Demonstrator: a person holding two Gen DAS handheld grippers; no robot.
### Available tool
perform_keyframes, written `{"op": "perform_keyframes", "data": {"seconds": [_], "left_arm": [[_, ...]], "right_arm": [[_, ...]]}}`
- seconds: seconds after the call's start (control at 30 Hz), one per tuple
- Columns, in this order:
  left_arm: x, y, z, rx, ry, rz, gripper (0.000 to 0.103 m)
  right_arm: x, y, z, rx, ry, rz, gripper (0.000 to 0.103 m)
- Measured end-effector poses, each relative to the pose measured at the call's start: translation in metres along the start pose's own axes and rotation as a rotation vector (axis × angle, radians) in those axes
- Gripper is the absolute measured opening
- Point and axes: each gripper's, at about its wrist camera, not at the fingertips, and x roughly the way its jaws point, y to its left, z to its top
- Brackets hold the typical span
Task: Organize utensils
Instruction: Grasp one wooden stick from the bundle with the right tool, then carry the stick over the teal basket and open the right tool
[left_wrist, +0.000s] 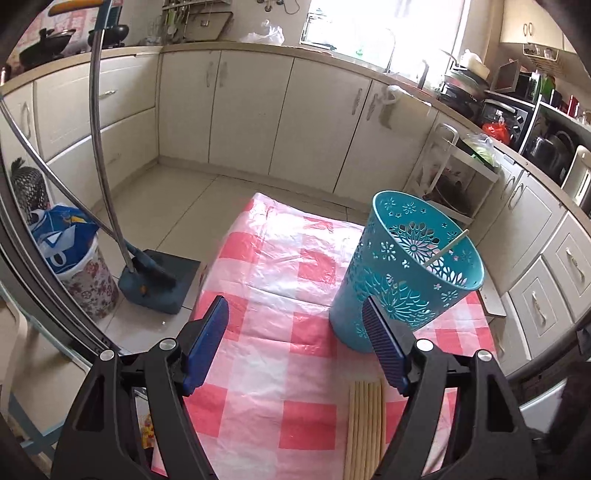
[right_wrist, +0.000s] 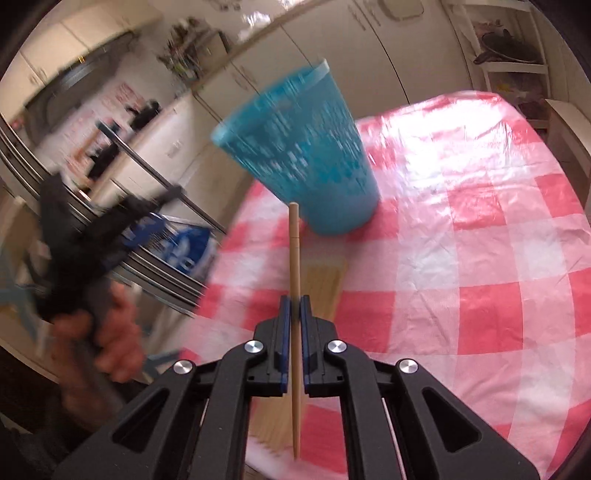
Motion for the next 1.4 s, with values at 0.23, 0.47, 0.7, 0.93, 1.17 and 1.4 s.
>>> {"op": "perform_keyframes", "data": {"seconds": [0.23, 0.47, 0.7, 0.93, 1.17, 1.4], "left_arm": [[0.002, -0.005, -0.002, 0.005, 0.034, -0.023, 0.071], [0.004, 0.008, 0.002, -0.034, 0.059, -0.014, 0.071], [0.007, 0.019, 0.002, -0.072, 0.085, -0.006, 0.072], [-0.005, -0.008, -0.001, 0.026, 0.014, 0.048, 0.074], [-0.014, -0.041, -0.007, 0.144, -0.035, 0.073, 0.08], [-0.025, -0.037, -0.012, 0.158, -0.033, 0.069, 0.081]], "right_arm": [[-0.048, 0.047, 0.056, -0.038, -0.194, 0.096, 0.006], [-0.053, 0.087, 0.105, -0.13, -0.251, 0.05, 0.006], [-0.05, 0.1, 0.134, -0.226, -0.294, -0.086, 0.006], [0.002, 0.081, 0.158, -0.258, -0.225, -0.276, 0.006], [0.068, 0.06, 0.146, -0.213, -0.072, -0.363, 0.006], [0.019, 0.071, 0.12, -0.219, -0.216, -0.354, 0.035]]}}
